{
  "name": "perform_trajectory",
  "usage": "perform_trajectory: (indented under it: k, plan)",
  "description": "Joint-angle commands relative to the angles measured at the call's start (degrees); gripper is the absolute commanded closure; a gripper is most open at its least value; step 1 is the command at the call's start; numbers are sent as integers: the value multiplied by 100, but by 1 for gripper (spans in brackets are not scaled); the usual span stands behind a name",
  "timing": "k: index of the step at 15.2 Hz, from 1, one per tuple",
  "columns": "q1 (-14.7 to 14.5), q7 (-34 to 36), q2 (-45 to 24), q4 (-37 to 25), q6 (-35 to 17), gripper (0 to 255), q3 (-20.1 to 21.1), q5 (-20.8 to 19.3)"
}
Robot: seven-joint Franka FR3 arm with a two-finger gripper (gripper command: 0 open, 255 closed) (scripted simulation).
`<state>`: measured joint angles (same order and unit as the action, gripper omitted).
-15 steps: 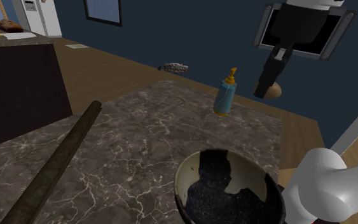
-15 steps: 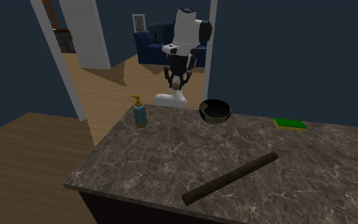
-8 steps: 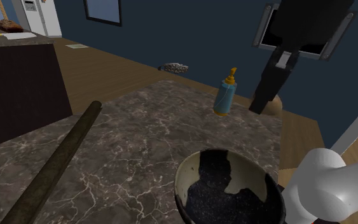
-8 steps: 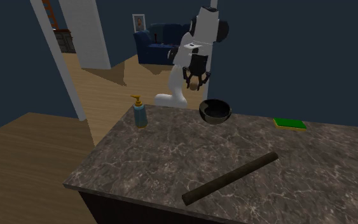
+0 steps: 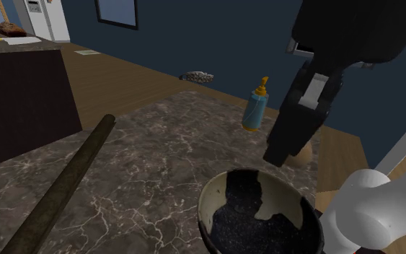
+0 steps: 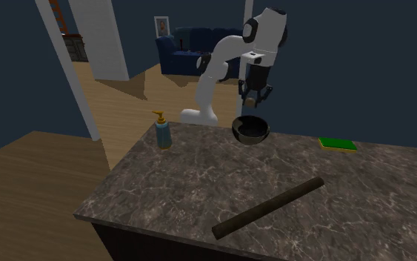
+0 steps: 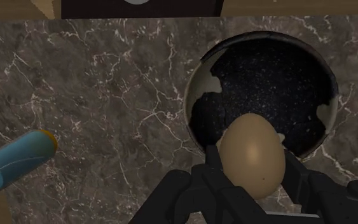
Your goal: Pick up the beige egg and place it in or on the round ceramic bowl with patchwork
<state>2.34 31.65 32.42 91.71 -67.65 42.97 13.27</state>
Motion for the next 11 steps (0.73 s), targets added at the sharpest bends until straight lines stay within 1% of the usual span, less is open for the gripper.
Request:
perform_trajectory:
  k: [1,11]
  plan:
    - [73,210,-116,-85,-76,255,257,35]
    - [-179,66,395,1108,-797,255,130,260]
